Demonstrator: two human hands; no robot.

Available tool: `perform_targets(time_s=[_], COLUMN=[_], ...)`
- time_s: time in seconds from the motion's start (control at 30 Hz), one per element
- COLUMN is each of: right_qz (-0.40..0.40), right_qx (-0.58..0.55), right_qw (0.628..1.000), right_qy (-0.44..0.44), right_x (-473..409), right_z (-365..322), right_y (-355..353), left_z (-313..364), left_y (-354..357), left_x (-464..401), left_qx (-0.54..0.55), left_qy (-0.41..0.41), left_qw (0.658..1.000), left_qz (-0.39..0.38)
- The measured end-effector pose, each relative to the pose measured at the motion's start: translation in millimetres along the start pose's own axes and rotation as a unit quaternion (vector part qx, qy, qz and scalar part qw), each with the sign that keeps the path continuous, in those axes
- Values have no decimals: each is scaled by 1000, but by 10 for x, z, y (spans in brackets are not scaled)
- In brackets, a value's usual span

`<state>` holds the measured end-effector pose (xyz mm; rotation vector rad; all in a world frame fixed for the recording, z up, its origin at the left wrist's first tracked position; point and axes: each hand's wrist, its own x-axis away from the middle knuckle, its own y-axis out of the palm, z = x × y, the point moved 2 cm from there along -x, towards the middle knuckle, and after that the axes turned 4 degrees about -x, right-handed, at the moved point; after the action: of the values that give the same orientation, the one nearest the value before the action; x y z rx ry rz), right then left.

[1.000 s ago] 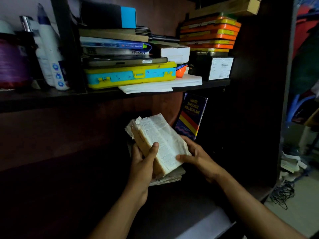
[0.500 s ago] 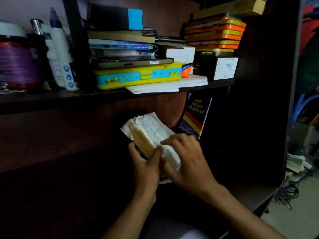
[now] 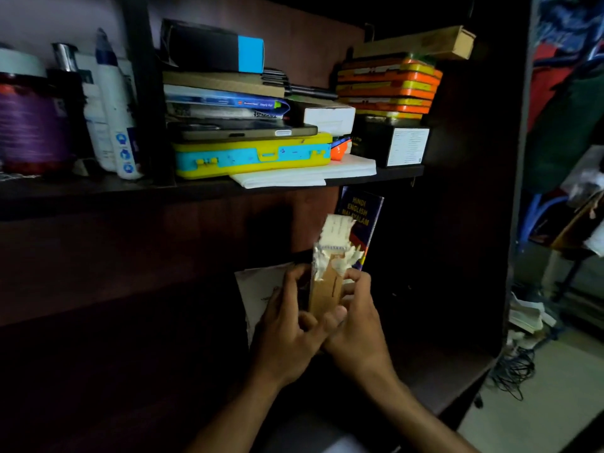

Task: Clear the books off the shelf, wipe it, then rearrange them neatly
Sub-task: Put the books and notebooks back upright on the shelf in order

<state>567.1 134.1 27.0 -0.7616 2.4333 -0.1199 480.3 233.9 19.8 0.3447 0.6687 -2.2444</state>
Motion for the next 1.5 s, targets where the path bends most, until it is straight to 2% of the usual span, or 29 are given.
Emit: perform_targets(time_s=[0.1, 0.17, 0.23, 0.3, 0.37, 0.4, 0.47, 0.57, 0.7, 0.8, 0.9, 1.03, 1.17, 1.27, 1.4, 1.5], right_qz=[51, 76, 84, 95, 101, 100, 97, 109, 108, 81, 93, 107, 171, 191, 141, 32], right_qx=[-7, 8, 1, -18, -20, -16, 1, 26, 53, 131, 229, 195, 128, 97, 117, 137], right_qw=[998, 996, 996, 994, 992, 991, 989, 986, 983, 977, 960, 966, 964, 967, 981, 989], right_qy=[26, 37, 40, 52, 76, 88, 112, 125, 141, 150, 133, 132, 157, 137, 60, 40], right_x=[-12, -133, -325, -588, -868, -984, -1167, -1320, -1404, -1391, -1353, -1345, -1374, -1285, -1129, -1125], right_z=[53, 124, 181, 252, 375, 455, 616, 781, 811, 805, 772, 722, 675, 734, 854, 840], right_y=[-143, -279, -369, -449, -456, -443, -385, -277, -192, -175, -201, -213, -189, -149, -123, -46], left_z=[28, 35, -31, -129, -224, -280, -383, -443, -498, -508, -506, -511, -509, -523, -528, -524], left_y=[10, 12, 10, 1, -63, -103, -164, -152, -116, -113, -115, -114, -111, -102, -87, -87], left_x=[-7, -17, -25, -78, -145, -165, -200, -209, -226, -233, -225, -227, -225, -235, -238, -233], left_qx=[-5, -59, -136, -262, -376, -395, -362, -349, -310, -307, -305, -305, -302, -305, -308, -302], left_qy=[31, 48, 46, 46, -11, -58, -103, -94, -96, -100, -96, -95, -90, -87, -83, -81], left_qw=[997, 993, 987, 964, 926, 917, 927, 931, 945, 945, 946, 947, 948, 947, 947, 949], left_qz=[-70, -91, -76, -18, 7, 1, -10, -44, -48, -49, -48, -49, -43, -47, -45, -42])
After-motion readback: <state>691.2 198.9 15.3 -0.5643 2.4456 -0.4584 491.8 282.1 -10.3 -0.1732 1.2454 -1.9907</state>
